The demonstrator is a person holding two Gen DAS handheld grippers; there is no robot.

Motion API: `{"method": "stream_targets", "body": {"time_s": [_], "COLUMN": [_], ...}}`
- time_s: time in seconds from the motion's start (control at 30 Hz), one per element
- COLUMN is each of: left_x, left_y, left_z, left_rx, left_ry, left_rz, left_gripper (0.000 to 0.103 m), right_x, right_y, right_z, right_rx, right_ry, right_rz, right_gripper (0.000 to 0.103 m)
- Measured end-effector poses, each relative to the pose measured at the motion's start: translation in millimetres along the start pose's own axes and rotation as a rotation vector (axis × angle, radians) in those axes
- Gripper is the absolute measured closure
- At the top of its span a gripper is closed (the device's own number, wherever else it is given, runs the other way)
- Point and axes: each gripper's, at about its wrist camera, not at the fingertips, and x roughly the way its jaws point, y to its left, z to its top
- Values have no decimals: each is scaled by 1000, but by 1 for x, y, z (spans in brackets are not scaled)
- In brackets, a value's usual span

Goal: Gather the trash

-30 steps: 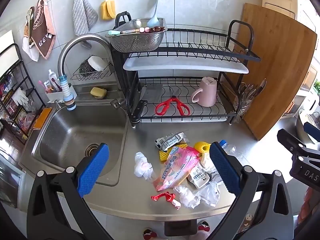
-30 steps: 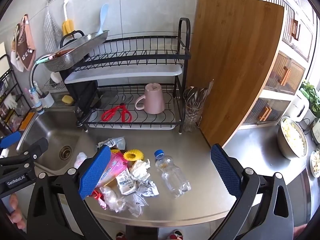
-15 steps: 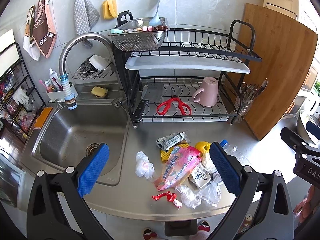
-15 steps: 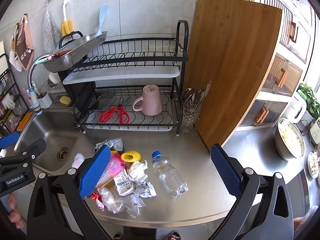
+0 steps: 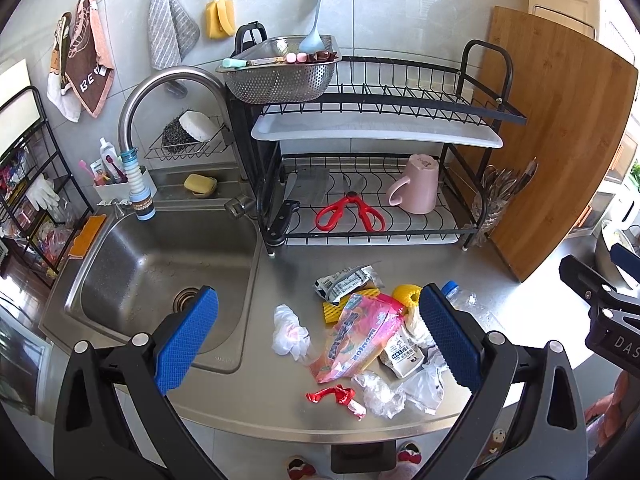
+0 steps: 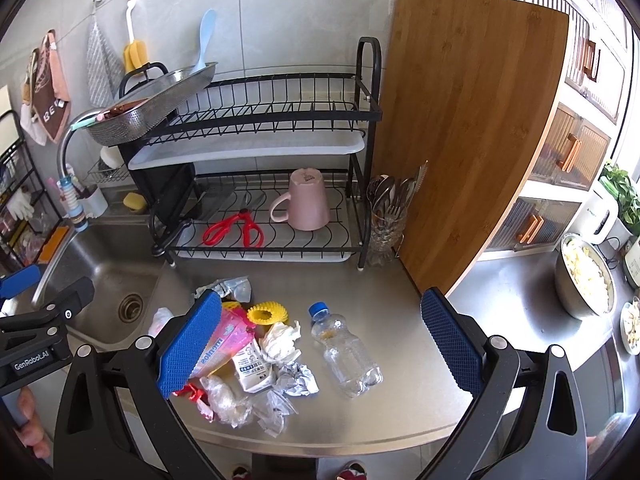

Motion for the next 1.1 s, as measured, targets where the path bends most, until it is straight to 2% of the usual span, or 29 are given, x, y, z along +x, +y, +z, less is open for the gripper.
{"method": "stream_targets", "body": {"time_s": [0.9, 1.1], "left_x": [13, 19], "left_y": [1, -3], "left_z": [0, -8], "left_rx": [5, 26], "left_ry": [21, 30], "left_rz": [-1, 3], "left_gripper": [8, 8], "right_x": [10, 18], "right_y": [-1, -5], "right_z": [-3, -11], "right_rx": [3, 31], "right_ry": [11, 31], "right_rz": [4, 49], "right_gripper": [3, 3]}}
